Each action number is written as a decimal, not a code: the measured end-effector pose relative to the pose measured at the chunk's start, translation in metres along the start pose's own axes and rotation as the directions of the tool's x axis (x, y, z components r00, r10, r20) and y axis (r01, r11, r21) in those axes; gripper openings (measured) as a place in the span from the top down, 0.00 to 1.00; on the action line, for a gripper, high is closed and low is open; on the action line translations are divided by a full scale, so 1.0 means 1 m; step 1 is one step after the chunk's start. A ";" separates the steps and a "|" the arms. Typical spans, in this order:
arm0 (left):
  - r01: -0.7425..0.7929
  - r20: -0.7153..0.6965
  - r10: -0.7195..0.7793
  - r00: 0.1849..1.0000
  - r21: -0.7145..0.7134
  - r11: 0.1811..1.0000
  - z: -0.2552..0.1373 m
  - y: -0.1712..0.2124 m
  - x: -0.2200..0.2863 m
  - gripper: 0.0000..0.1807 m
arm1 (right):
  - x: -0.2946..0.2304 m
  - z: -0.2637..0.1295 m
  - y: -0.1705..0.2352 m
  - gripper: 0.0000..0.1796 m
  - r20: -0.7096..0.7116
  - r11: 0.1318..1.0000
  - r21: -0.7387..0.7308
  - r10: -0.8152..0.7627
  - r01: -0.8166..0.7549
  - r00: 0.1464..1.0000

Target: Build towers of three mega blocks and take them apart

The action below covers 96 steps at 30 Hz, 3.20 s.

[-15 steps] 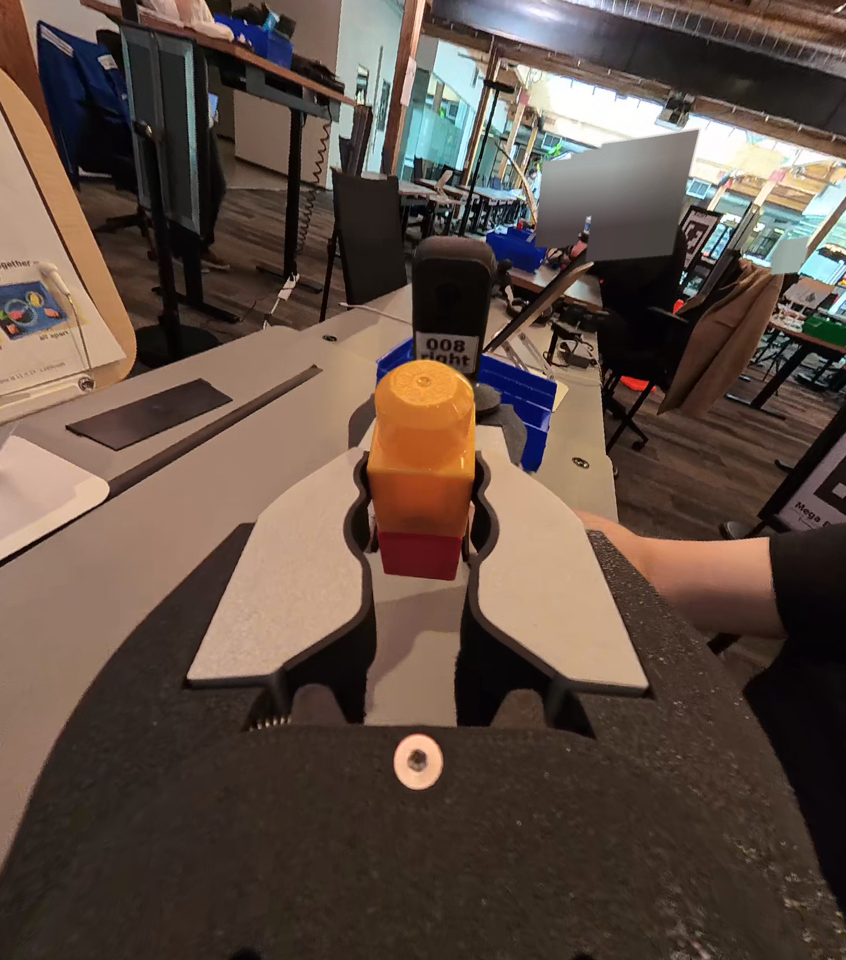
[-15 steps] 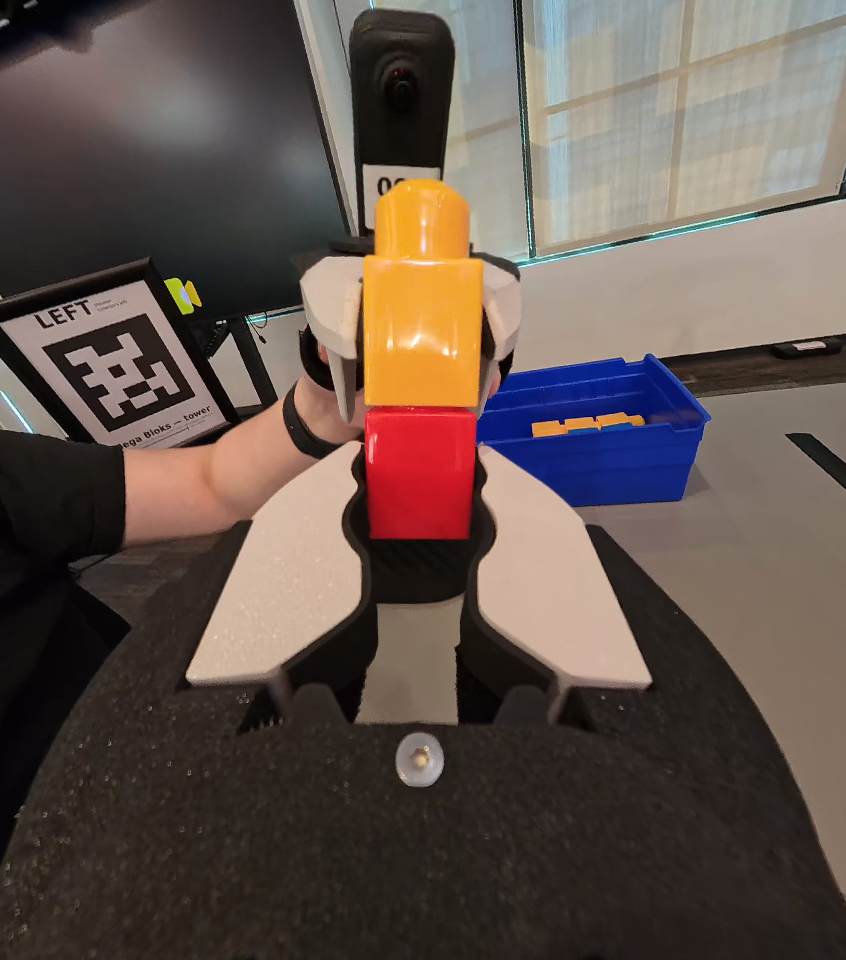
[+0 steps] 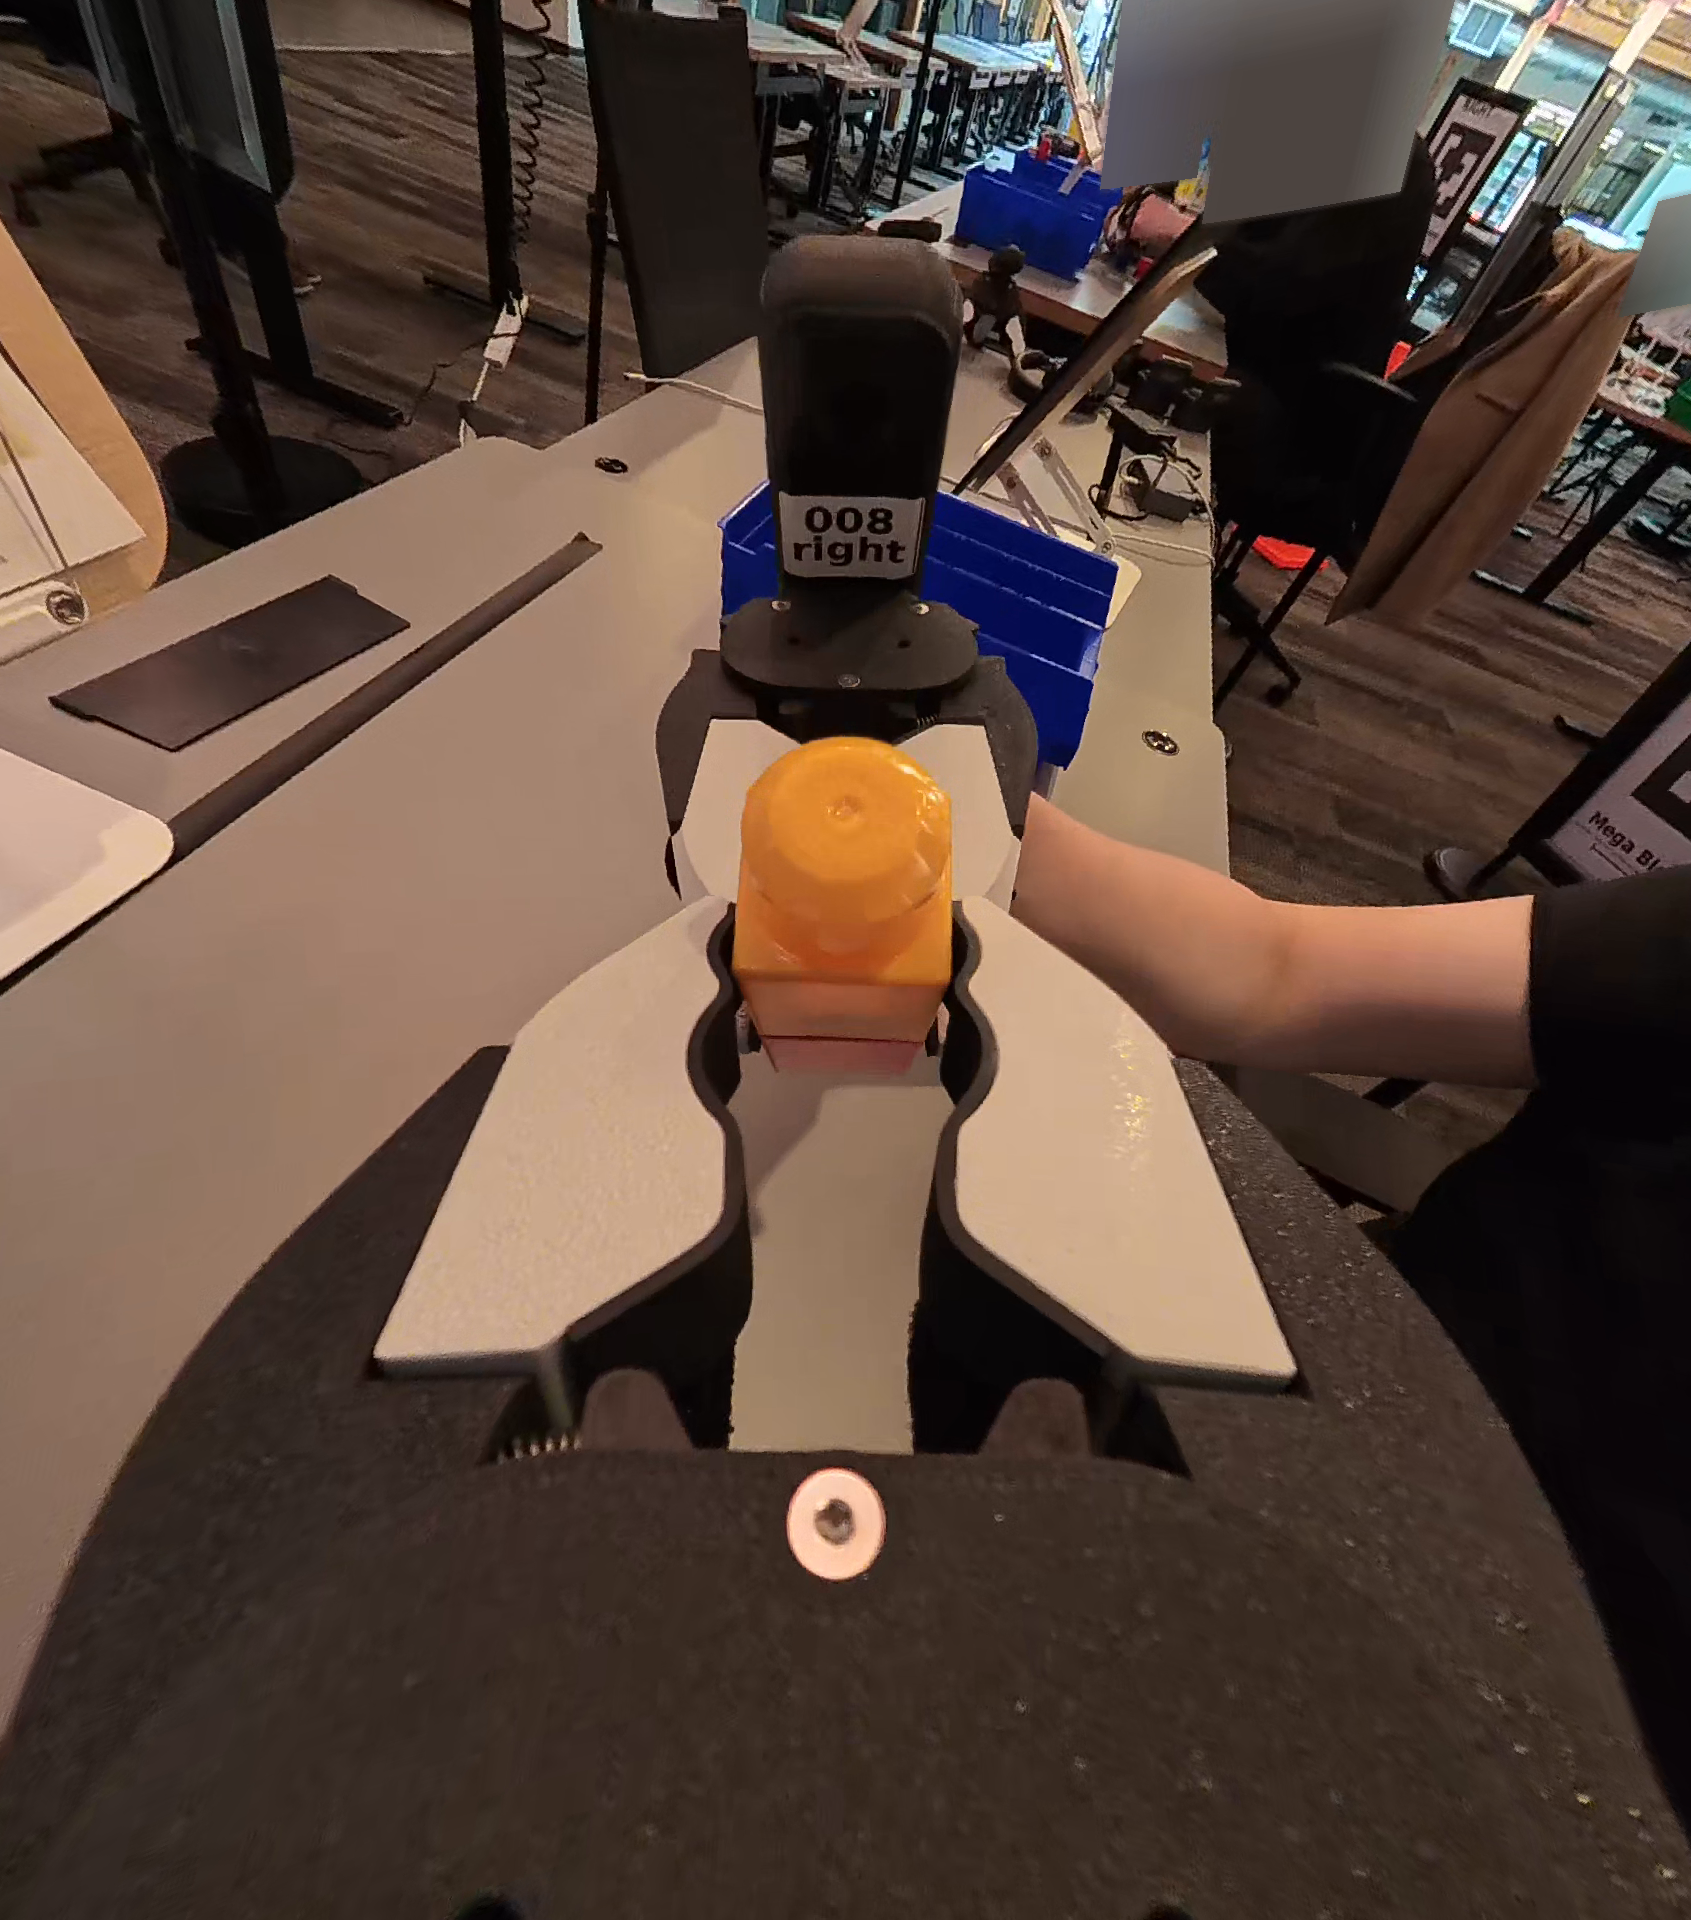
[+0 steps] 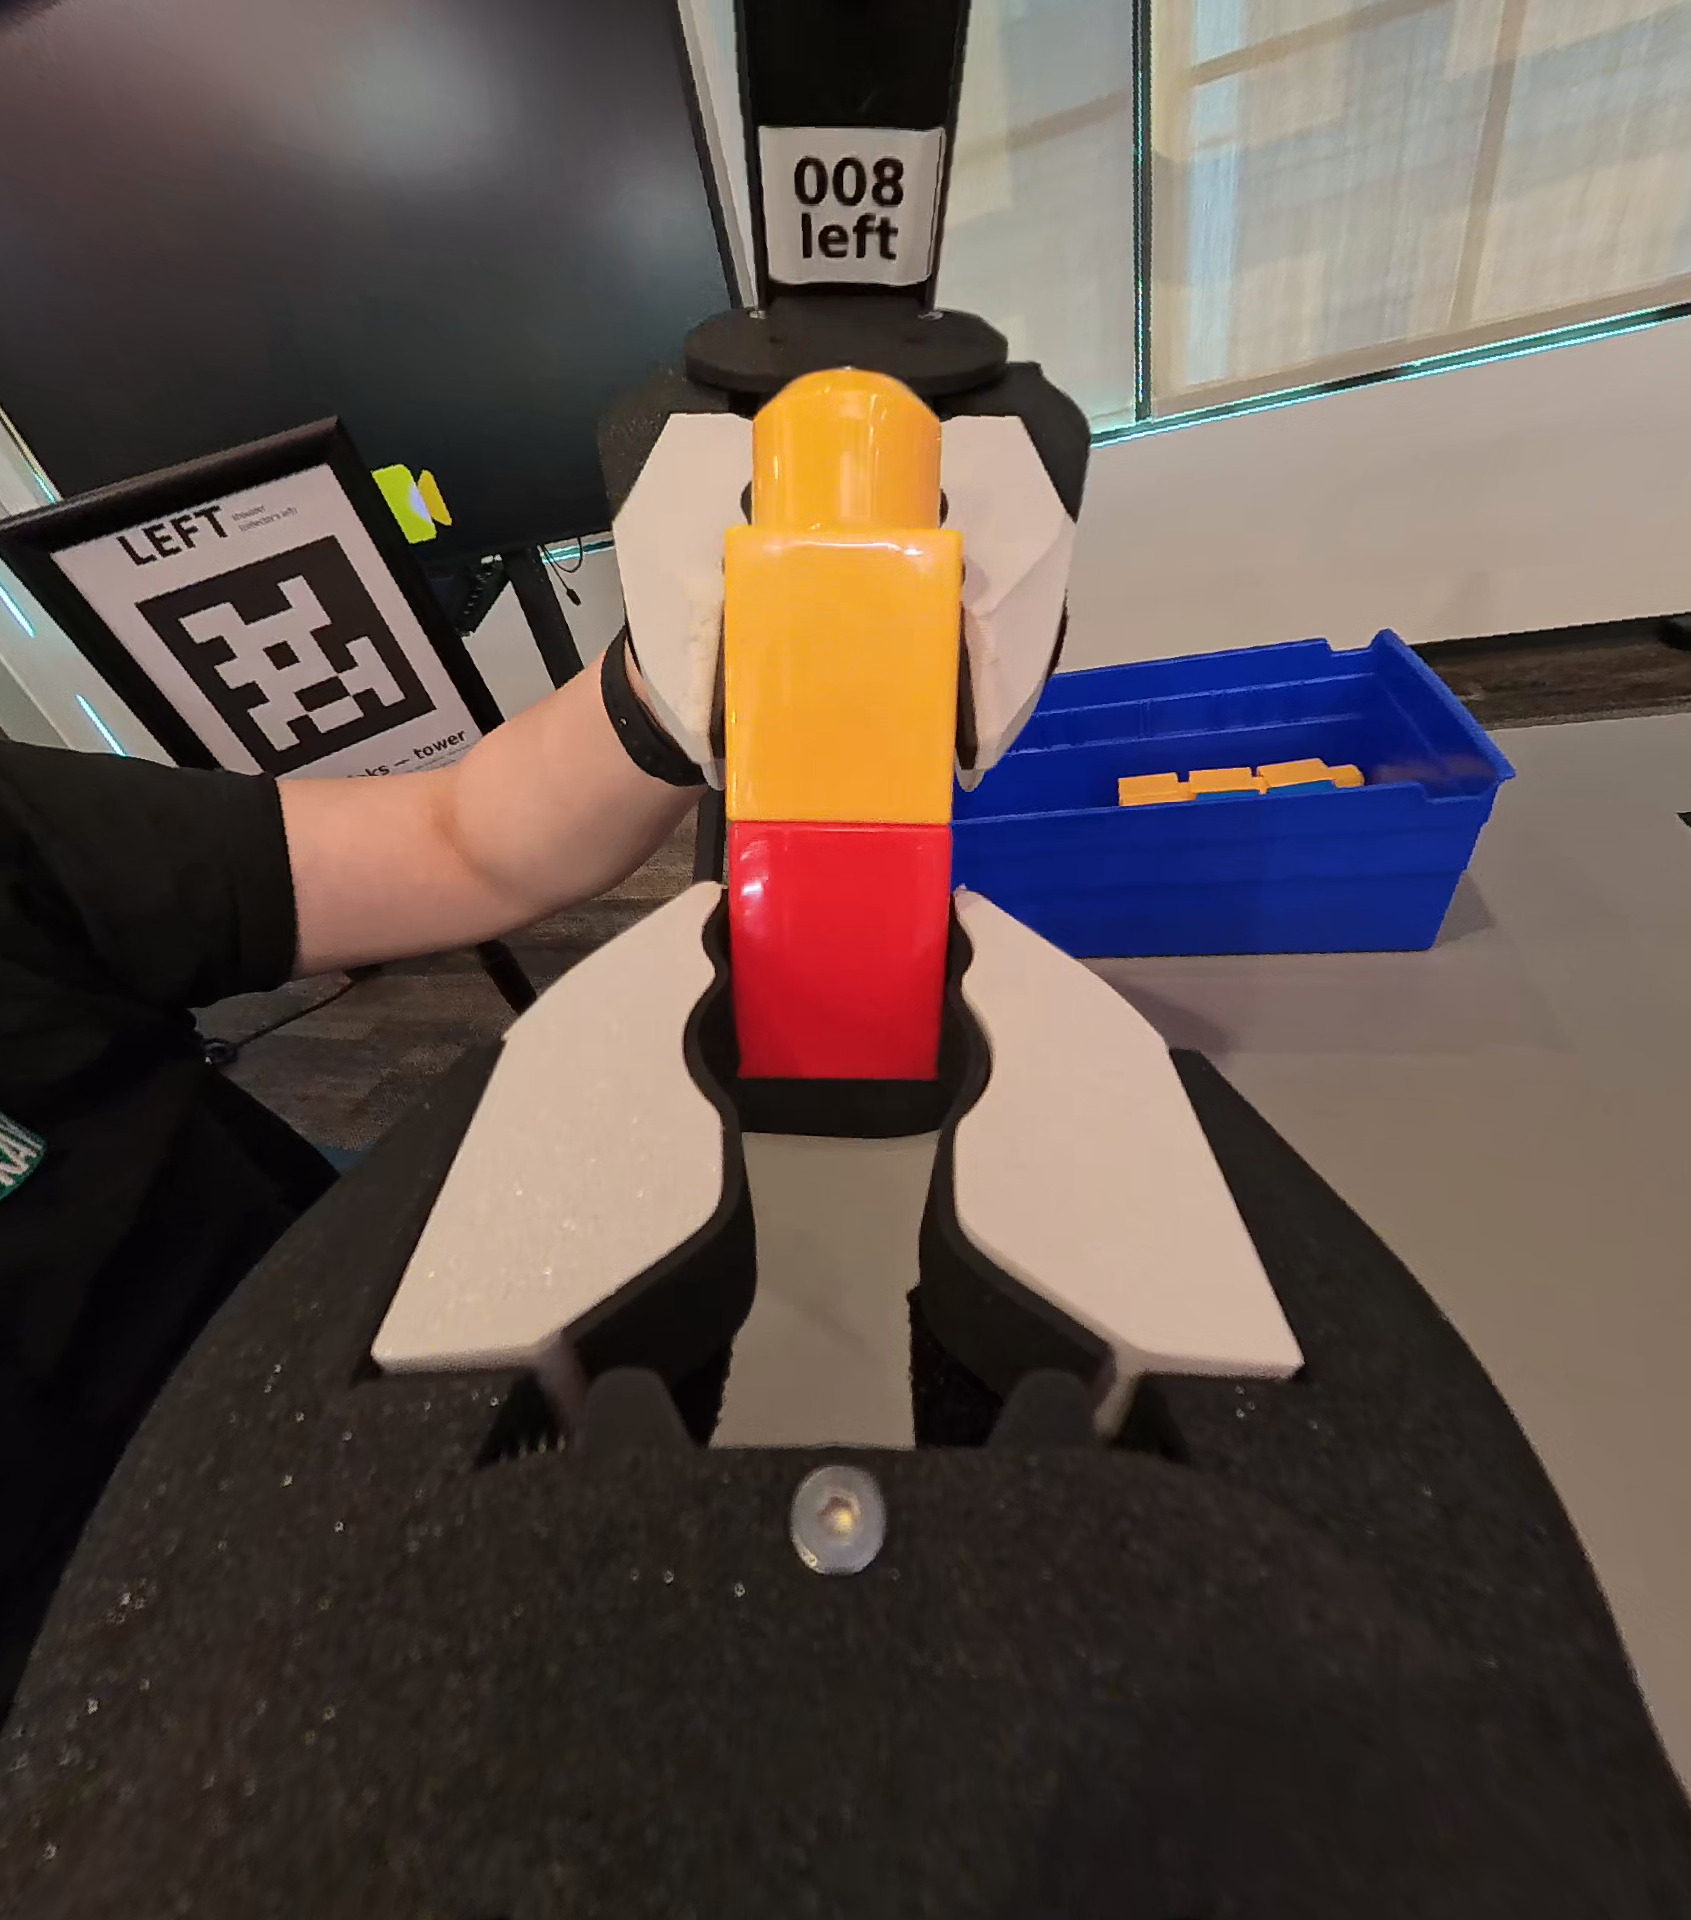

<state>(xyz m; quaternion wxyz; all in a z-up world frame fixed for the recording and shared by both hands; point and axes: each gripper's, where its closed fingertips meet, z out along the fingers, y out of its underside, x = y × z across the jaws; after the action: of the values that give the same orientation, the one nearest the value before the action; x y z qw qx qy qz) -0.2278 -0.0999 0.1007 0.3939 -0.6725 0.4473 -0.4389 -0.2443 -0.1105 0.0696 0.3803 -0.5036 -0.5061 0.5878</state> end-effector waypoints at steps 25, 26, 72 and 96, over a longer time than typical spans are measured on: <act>0.029 0.026 -0.029 0.999 -0.028 0.999 0.004 -0.002 -0.005 0.80 | 0.004 -0.002 -0.001 0.81 -0.002 0.999 0.034 0.032 -0.032 0.999; 0.032 0.024 -0.031 0.999 -0.026 0.999 0.004 -0.002 -0.005 0.80 | 0.004 -0.002 -0.001 0.81 -0.002 0.999 0.035 0.032 -0.032 0.999; -0.201 0.153 0.224 0.963 -0.149 0.968 0.004 0.032 -0.016 0.56 | 0.006 0.002 0.040 0.80 -0.152 0.904 -0.407 -0.210 0.133 0.966; 0.705 0.785 -0.413 0.462 -0.044 0.707 -0.249 0.250 -0.133 0.72 | 0.052 -0.047 0.031 0.80 -0.344 0.969 -0.245 -0.054 -0.035 0.938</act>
<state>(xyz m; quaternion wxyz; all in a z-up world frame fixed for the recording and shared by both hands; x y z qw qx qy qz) -0.5550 -0.0806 -0.0853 0.2346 -0.9577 0.0735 -0.1493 -0.2070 -0.0568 0.0293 0.4007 -0.6405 -0.5028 0.4200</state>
